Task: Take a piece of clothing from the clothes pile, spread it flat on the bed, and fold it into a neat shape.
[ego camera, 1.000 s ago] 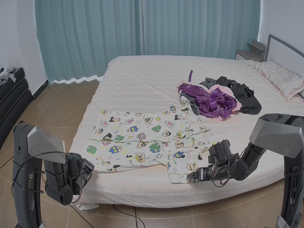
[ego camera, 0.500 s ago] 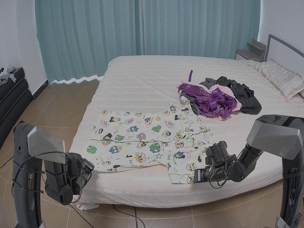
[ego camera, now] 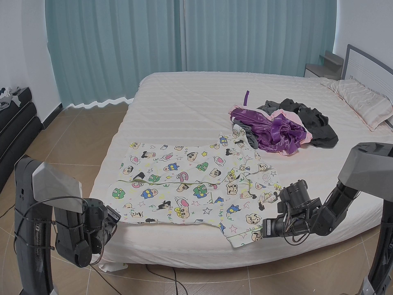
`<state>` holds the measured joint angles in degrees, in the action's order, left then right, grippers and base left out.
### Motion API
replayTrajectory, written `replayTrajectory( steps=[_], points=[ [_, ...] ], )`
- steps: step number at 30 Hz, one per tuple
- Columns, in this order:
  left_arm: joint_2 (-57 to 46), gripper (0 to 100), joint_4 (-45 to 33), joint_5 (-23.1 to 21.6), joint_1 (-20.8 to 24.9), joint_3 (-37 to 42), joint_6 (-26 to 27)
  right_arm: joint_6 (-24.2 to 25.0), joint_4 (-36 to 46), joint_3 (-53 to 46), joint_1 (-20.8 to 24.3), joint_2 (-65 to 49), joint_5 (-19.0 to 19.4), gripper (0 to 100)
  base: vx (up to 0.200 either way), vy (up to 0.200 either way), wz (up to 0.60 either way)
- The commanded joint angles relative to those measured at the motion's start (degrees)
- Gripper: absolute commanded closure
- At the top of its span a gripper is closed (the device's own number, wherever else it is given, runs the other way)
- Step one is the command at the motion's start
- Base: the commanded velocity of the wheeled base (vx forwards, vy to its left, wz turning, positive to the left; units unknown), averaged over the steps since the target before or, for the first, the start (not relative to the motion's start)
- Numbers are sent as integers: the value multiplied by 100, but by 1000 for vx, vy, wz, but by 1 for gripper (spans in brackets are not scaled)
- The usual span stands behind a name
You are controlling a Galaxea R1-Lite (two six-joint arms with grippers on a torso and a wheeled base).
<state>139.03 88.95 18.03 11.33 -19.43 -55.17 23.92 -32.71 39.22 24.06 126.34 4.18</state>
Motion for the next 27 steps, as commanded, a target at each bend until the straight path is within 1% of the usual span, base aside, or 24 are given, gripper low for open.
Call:
replayTrajectory(
  steps=[1, 3, 6, 12, 17, 19, 27],
  points=[
    [-324, 100, 105, -1, 28, 256, 24, 8, 1, -494, 2, -690, 65, 100, 0, 0, 0],
    [-491, 100, 105, -10, 116, 458, 112, 8, 1, -766, 46, -1024, 74, 100, 0, 0, 0],
    [-562, 100, 105, -1, 212, 572, 218, 8, 1, -995, 98, -1217, 74, 100, 0, 0, 0],
    [-535, 100, 105, 8, 239, 818, 490, 8, -8, -1399, 186, -1437, 83, 100, 0, 0, 0],
    [-526, 100, 105, -1, 247, 959, 648, 8, -8, -1531, 213, -1569, 74, 100, 0, 0, 0],
    [-518, 100, 105, -1, 256, 1073, 850, 16, -8, -1672, 353, -1630, 74, 100, 0, 0, 0],
    [-509, 100, 105, 8, 379, 1319, 947, 8, -8, -1900, 459, -1850, 74, 100, 0, 0, 0]
  ],
)
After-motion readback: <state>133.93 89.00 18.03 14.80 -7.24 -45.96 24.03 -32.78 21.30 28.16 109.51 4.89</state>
